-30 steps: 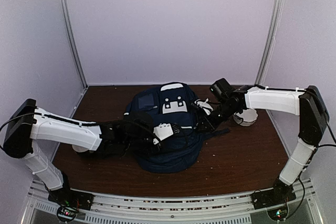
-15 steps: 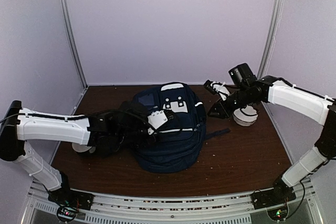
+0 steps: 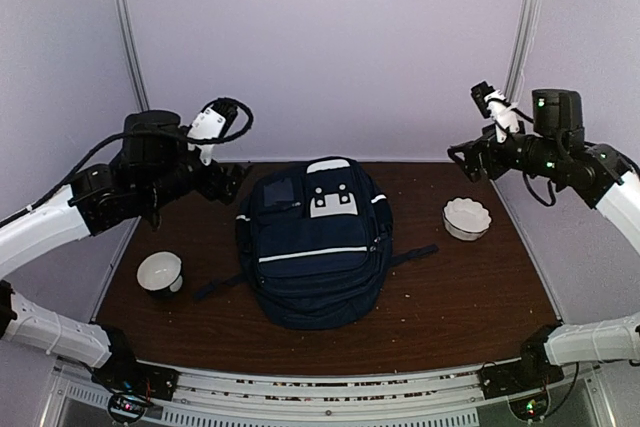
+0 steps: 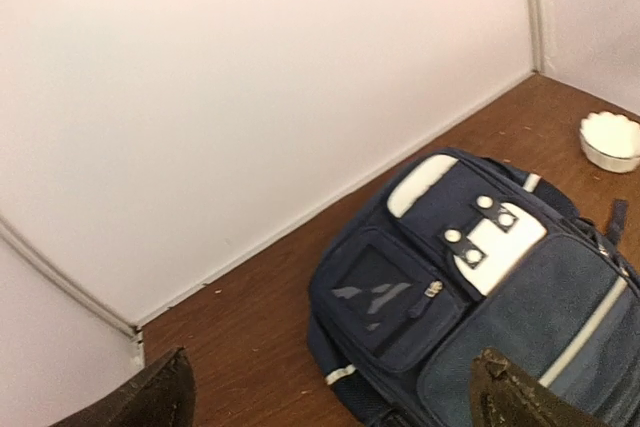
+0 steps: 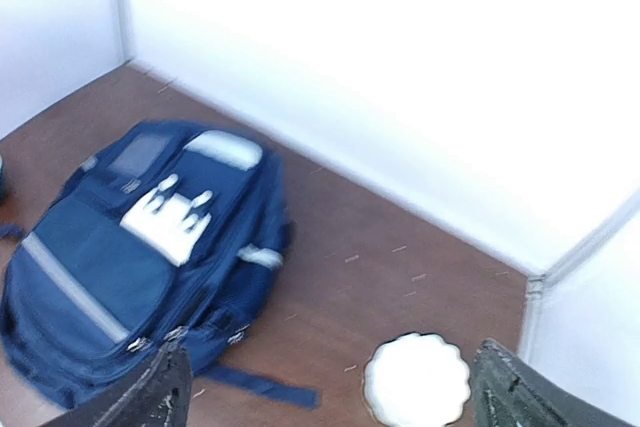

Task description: Pack the student bag

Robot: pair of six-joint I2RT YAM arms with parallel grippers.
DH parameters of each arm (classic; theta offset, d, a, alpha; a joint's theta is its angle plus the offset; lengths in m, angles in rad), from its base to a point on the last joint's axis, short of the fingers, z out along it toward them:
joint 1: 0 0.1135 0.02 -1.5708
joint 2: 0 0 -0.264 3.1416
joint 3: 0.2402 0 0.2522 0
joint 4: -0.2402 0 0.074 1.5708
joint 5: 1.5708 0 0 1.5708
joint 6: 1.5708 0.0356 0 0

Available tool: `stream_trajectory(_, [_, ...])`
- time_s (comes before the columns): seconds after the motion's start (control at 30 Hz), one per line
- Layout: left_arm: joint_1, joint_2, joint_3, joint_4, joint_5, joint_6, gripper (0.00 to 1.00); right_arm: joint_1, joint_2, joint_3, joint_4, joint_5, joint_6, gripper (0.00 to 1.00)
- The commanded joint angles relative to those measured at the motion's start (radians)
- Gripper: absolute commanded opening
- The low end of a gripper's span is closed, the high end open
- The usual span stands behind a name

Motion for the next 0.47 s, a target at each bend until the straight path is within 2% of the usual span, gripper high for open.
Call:
stream_trajectory(0.0, [0.036,0.003,-0.033,0.046,-0.300,-0.021,0.98,-0.039,-0.018,-0.059,0.138,0.294,0.100,1.00])
stream_trajectory(0.07, [0.077,0.024,-0.063,0.048,-0.407,-0.073,0.98,-0.053,-0.052,-0.141,0.207,0.353,0.144,1.00])
stream_trajectory(0.17, [0.138,0.031,-0.087,0.035,-0.400,-0.155,0.98,-0.081,-0.110,-0.256,0.323,0.367,0.194,1.00])
stream_trajectory(0.33, [0.157,-0.061,-0.247,0.264,-0.359,-0.137,0.98,-0.191,-0.174,-0.430,0.465,0.202,0.267,1.00])
stream_trajectory(0.43, [0.160,-0.068,-0.250,0.281,-0.375,-0.114,0.98,-0.222,-0.188,-0.454,0.481,0.160,0.274,1.00])
